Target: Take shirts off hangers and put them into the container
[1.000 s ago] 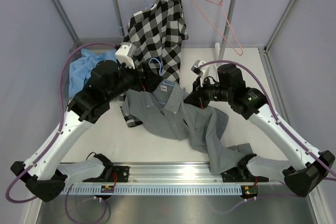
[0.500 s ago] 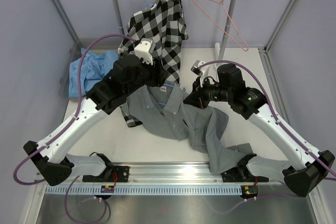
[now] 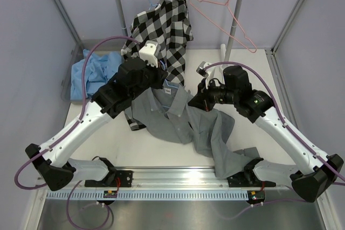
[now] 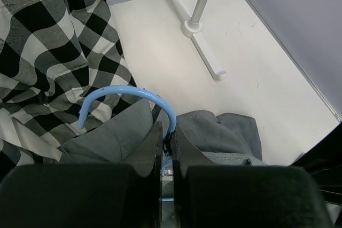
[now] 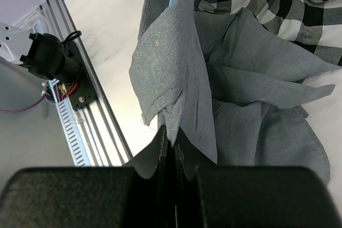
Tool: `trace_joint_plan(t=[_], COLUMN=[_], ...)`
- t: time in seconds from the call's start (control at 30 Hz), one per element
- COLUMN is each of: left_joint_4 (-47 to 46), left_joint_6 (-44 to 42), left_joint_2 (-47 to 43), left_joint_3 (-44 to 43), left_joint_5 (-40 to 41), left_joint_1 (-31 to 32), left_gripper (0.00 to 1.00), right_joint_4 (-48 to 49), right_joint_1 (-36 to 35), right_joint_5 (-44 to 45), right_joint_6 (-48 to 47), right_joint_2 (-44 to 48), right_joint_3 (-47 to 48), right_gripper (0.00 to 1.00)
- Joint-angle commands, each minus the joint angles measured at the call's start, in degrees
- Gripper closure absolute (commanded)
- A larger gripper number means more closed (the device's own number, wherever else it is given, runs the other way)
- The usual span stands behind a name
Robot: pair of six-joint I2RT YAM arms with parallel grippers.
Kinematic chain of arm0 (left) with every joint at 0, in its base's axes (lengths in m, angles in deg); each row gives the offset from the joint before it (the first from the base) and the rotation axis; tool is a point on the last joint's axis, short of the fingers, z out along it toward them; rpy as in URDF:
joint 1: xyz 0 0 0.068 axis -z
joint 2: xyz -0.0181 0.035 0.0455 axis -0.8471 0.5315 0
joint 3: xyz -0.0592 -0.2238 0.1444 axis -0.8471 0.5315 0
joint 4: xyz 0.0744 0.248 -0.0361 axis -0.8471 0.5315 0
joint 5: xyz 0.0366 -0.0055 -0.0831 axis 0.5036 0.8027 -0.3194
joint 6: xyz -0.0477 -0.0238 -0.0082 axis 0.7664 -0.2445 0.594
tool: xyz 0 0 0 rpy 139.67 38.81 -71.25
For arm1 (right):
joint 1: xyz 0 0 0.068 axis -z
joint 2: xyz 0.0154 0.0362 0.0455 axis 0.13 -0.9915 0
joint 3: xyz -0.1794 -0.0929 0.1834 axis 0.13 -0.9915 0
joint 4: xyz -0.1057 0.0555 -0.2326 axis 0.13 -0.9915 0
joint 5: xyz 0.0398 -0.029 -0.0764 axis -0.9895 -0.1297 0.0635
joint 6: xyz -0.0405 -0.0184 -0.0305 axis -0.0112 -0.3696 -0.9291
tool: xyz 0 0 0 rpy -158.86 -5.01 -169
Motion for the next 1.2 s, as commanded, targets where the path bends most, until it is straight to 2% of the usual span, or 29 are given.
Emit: trace_joint_plan(t=[0.0, 0.07, 0.1, 0.23, 0.33, 0.53, 0.73, 0.83, 0.9, 1.17], left_joint_4=[-7.56, -10.02, -10.9, -14.24, -15.21, -16.0, -16.09, -16.09, -16.09, -16.09], left_joint_6=[1.02, 0.41, 0.06, -1.26, -1.35, 1.54, 5.67, 6.99, 7.61, 5.95], left_joint_2=[-0.45, -1.06, -1.32, -1.85, -1.5, 0.95, 5.78, 7.37, 8.52, 10.28], left_joint_3=[1.4, 3.33, 4.04, 6.5, 6.77, 5.28, 2.38, 1.59, 0.97, -0.44], left_joint_5=[-0.09, 1.04, 1.57, 6.22, 8.95, 17.72, 28.53, 30.75, 31.81, 35.32], left_joint_1=[0.53, 0.53, 0.53, 0.53, 0.53, 3.24, 6.93, 7.91, 8.43, 10.81], left_gripper=[1.0, 1.0, 1.0, 1.0, 1.0, 1.0, 1.0, 1.0, 1.0, 1.0], right_joint_4=[4.75, 4.32, 4.05, 1.51, -0.95, -3.51, -1.85, 0.44, 0.89, 1.5], right_joint_1=[-0.31, -0.31, -0.31, -0.31, -0.39, -0.31, -0.92, -2.49, -3.73, -9.0], right_joint_5=[-0.36, 0.96, 2.53, 7.28, 12.63, 22.5, 29.17, 31.46, 35.92, 46.22], right_joint_6=[0.21, 0.21, 0.21, 0.21, 1.95, 8.98, 17.41, 20.67, 23.05, 30.61], right_joint_2=[0.83, 1.35, 1.7, 5.03, 7.93, 10.76, 9.35, 8.66, 7.51, -0.31], right_joint_3=[0.13, 0.13, 0.04, 0.39, 1.71, 4.96, 1.9, 0.14, -0.22, 0.92], right_gripper=[0.95, 0.82, 0.62, 0.26, 0.17, 0.15, 0.15, 0.16, 0.16, 0.16])
